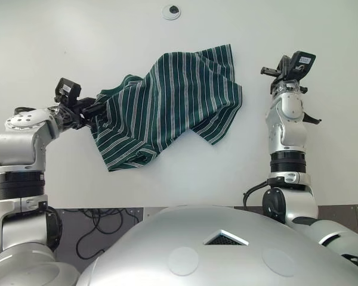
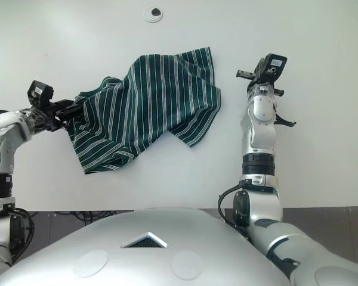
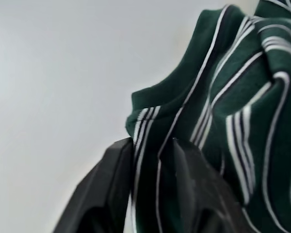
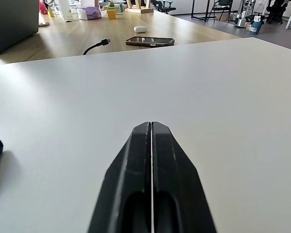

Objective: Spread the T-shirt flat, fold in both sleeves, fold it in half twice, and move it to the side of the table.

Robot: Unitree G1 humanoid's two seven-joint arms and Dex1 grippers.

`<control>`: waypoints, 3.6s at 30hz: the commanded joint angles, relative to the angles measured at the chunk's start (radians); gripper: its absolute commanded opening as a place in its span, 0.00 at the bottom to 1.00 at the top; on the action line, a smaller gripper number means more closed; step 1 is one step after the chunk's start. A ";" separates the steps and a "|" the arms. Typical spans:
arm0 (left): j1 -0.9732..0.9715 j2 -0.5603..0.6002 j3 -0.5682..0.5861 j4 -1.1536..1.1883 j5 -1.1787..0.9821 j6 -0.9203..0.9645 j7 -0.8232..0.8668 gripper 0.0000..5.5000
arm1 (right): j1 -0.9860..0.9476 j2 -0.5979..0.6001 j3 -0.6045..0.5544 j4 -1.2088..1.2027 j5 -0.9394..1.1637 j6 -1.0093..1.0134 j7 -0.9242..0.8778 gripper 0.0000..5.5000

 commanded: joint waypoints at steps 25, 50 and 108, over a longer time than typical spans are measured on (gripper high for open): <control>-0.750 0.169 -0.053 -0.156 -0.016 -0.280 -0.343 0.00 | -0.331 -0.116 0.099 0.013 0.043 0.000 0.429 0.00; -1.231 0.005 -0.124 0.081 -0.077 -0.513 -0.641 0.00 | -0.341 -0.095 0.076 0.031 0.084 -0.012 0.470 0.00; -1.467 -0.136 -0.157 0.769 0.224 -1.068 -0.554 0.00 | -0.366 -0.185 0.011 -0.757 0.591 0.866 0.734 0.42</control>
